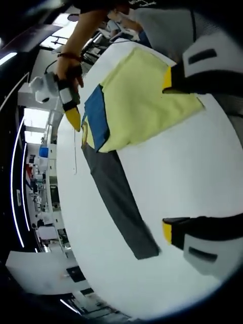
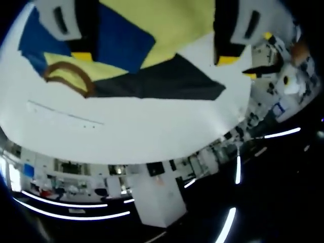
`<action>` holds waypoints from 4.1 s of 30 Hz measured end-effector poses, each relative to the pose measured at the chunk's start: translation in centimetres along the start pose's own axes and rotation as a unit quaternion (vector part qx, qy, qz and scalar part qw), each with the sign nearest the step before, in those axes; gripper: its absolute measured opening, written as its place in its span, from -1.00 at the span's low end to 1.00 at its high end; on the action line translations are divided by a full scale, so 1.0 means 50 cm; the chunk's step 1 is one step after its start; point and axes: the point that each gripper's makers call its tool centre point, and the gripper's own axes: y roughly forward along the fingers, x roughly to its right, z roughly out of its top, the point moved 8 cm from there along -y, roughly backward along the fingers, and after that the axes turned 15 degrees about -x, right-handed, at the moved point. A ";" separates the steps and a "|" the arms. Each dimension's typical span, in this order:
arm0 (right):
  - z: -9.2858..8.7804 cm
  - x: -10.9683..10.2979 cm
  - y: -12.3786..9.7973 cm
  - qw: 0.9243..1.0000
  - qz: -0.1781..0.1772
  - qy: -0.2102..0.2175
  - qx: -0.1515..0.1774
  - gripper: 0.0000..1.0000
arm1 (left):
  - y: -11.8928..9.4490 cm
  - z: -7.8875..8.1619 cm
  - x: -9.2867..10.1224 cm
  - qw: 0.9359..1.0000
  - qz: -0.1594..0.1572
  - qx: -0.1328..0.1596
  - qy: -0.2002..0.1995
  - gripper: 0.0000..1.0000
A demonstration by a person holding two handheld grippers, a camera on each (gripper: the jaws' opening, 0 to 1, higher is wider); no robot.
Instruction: Fold the garment on the visible template until the final outline fits inside the template.
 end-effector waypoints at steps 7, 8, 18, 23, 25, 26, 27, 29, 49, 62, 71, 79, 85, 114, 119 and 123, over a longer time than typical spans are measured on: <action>-0.022 0.010 -0.040 1.000 0.010 -0.019 -0.004 0.98 | -0.011 0.021 -0.056 0.999 0.038 0.006 -0.023 0.98; -0.029 0.009 -0.049 1.000 0.010 -0.025 -0.003 0.98 | -0.011 0.023 -0.062 0.999 0.044 0.005 -0.019 0.98; -0.083 0.036 -0.111 0.999 0.006 -0.051 0.007 0.98 | -0.006 0.049 -0.135 0.994 0.090 0.025 -0.050 0.98; -0.121 0.056 -0.150 0.998 0.000 -0.054 0.016 0.98 | 0.001 0.055 -0.174 0.989 0.122 0.033 -0.077 0.94; -0.136 0.061 -0.163 0.998 -0.003 -0.053 0.016 0.98 | 0.007 0.056 -0.192 0.988 0.127 0.034 -0.084 0.89; -0.141 0.063 -0.168 0.998 -0.005 -0.053 0.017 0.98 | 0.009 0.056 -0.197 0.987 0.129 0.035 -0.086 0.86; -0.146 0.065 -0.172 0.998 -0.007 -0.052 0.018 0.98 | 0.009 0.058 -0.200 0.986 0.134 0.035 -0.090 0.81; -0.160 0.069 -0.186 0.998 -0.011 -0.050 0.021 0.98 | 0.015 0.058 -0.220 0.983 0.147 0.041 -0.104 0.74; -0.247 0.082 -0.256 0.998 -0.031 -0.041 0.034 0.98 | 0.072 0.032 -0.302 0.948 0.196 0.049 -0.247 -0.20; -0.287 0.095 -0.272 0.997 -0.063 -0.023 0.031 0.98 | 0.101 0.005 -0.316 0.940 0.212 0.020 -0.267 -0.58; -0.303 0.095 -0.275 0.997 -0.074 -0.012 0.027 0.98 | 0.098 0.008 -0.306 0.933 0.226 0.018 -0.278 -0.83; -0.313 0.089 -0.273 0.997 -0.077 -0.006 0.025 0.98 | 0.093 0.019 -0.293 0.932 0.235 0.009 -0.278 -0.99; -0.318 0.088 -0.277 0.996 -0.081 -0.006 0.027 0.98 | 0.091 0.036 -0.290 0.936 0.239 0.022 -0.258 -1.00; -0.348 0.076 -0.295 0.996 -0.079 0.004 0.034 0.98 | 0.060 0.181 -0.187 0.959 0.182 0.097 -0.193 -1.00; -0.352 0.067 -0.296 0.996 -0.076 0.000 0.038 0.98 | 0.061 0.211 -0.168 0.959 0.170 0.113 -0.194 -1.00; -0.356 0.065 -0.293 0.997 -0.075 -0.003 0.035 0.98 | 0.065 0.236 -0.140 0.961 0.160 0.122 -0.188 -1.00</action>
